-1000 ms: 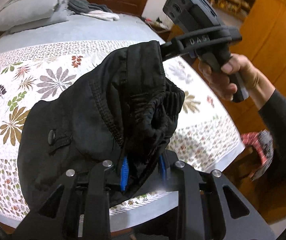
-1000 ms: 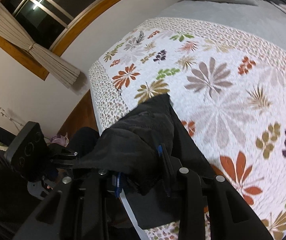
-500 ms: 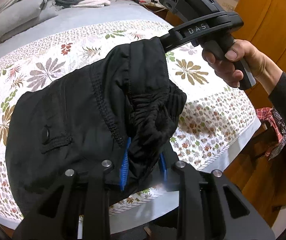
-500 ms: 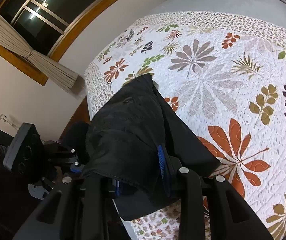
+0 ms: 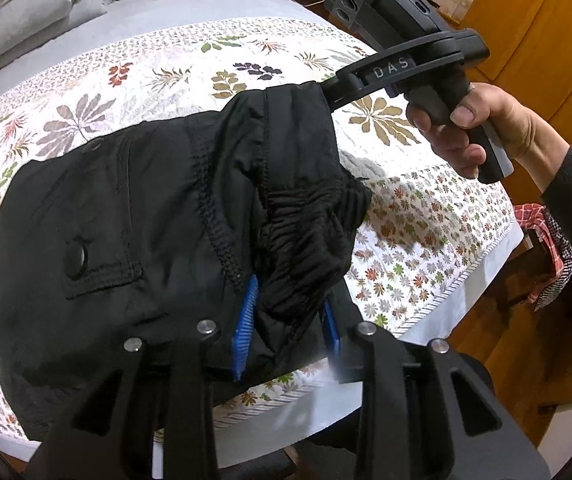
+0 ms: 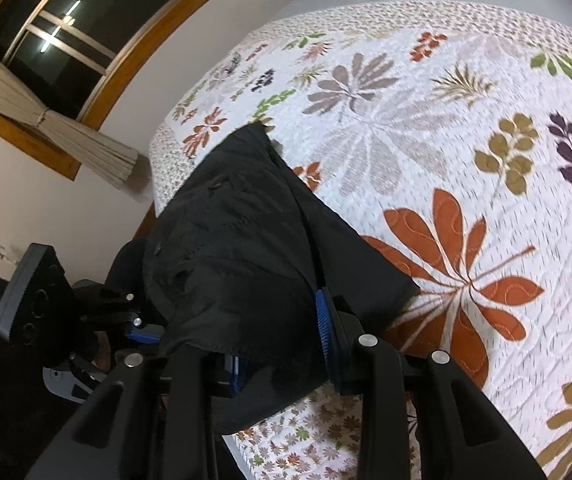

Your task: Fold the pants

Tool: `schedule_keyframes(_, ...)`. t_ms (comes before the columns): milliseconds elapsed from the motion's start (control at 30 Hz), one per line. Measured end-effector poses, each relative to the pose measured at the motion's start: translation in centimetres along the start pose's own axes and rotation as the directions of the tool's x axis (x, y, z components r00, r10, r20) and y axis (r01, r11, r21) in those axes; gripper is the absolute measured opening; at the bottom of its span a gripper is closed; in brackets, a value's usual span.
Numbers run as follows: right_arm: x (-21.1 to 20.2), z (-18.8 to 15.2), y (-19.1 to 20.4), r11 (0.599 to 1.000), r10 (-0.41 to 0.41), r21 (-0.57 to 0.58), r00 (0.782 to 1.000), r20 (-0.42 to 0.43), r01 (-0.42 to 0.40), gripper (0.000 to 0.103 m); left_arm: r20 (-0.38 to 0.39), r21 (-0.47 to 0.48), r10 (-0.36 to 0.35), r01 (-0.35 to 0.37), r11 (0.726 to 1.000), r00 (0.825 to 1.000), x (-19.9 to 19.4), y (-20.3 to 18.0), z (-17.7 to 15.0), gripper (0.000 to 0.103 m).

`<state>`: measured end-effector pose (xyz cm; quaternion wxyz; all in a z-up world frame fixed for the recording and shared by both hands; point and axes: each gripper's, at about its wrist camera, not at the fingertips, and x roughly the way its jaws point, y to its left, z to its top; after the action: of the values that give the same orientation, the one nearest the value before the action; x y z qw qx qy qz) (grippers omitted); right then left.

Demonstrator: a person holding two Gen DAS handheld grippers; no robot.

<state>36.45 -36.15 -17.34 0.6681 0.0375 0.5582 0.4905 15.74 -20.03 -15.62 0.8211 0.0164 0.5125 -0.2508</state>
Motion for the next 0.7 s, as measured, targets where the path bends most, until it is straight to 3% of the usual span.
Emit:
schedule_keyframes(367,0.2,-1.0,0.4,0.993,-0.110,0.046,0.994,0.001,0.110,0.032,-0.017,0.001,-0.024,0.024,1.000,1.000,0.9,0.3,-0.4,0.031)
schedule_keyframes(700,-0.6,-2.0,2.1,0.967,-0.248,0.065,0.969,0.014,0.247,0.032,-0.020,0.014,-0.051,0.051,0.999,0.998,1.3,0.4,-0.7,0.037)
